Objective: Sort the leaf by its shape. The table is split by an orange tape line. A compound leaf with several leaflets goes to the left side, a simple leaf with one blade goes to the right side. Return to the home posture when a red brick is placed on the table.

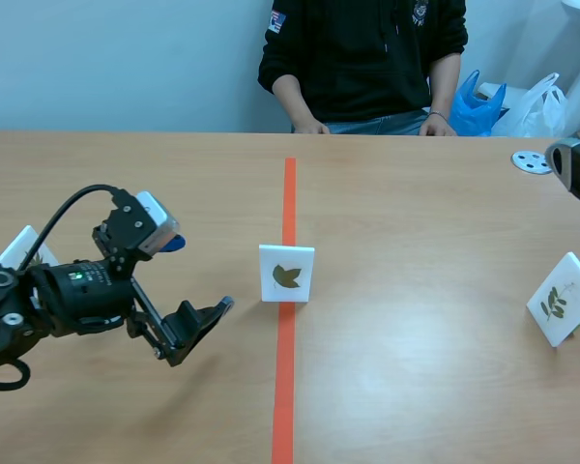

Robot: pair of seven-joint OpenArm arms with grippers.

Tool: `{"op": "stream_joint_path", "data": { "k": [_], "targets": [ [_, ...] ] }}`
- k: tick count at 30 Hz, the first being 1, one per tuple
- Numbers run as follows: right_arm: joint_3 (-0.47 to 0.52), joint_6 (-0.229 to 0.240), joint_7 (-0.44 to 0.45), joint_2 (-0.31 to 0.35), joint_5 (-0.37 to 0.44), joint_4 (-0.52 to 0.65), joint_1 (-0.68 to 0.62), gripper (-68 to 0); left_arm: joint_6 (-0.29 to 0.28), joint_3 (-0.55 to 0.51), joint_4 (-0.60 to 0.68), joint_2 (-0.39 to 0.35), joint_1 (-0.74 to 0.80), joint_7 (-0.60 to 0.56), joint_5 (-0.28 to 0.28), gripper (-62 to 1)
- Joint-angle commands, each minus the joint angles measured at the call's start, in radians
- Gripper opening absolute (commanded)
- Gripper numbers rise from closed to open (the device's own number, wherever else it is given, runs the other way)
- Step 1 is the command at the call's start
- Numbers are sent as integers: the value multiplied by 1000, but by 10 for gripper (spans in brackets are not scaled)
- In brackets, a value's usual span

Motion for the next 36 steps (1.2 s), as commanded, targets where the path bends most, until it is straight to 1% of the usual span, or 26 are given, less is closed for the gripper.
{"op": "stream_joint_path", "data": {
  "k": [1, 5, 7, 10, 17, 20, 25, 31, 36],
  "targets": [
    [13, -7, 14, 9, 3, 10, 12, -124, 1, 21, -7, 17, -32, -14, 5, 14],
    [13, -7, 14, 9, 3, 10, 12, -124, 1, 77, -98, 65, -111, -22, 10, 14],
    [13, -7, 14, 9, 3, 10, 12, -124, 1, 97, -139, 91, -145, -32, 31, 14],
    [13, -7, 14, 9, 3, 10, 12, -124, 1, 127, -203, 132, -196, -31, 38, 14],
    [13, -7, 14, 8, 0, 10, 12, -124, 1, 161, -366, 234, -297, -45, 56, 14],
    [13, -7, 14, 8, 0, 10, 12, -124, 1, 176, -410, 262, -324, -57, 77, 14],
    [13, -7, 14, 8, 0, 10, 12, -124, -7, 227, -453, 280, -353, -64, 81, 14],
    [13, -7, 14, 8, 0, 10, 12, -124, -10, 293, -462, 279, -364, -71, 95, 14],
    [13, -7, 14, 8, -1, 10, 12, -124, -10, 307, -462, 279, -373, -71, 96, 14]
  ]
}}
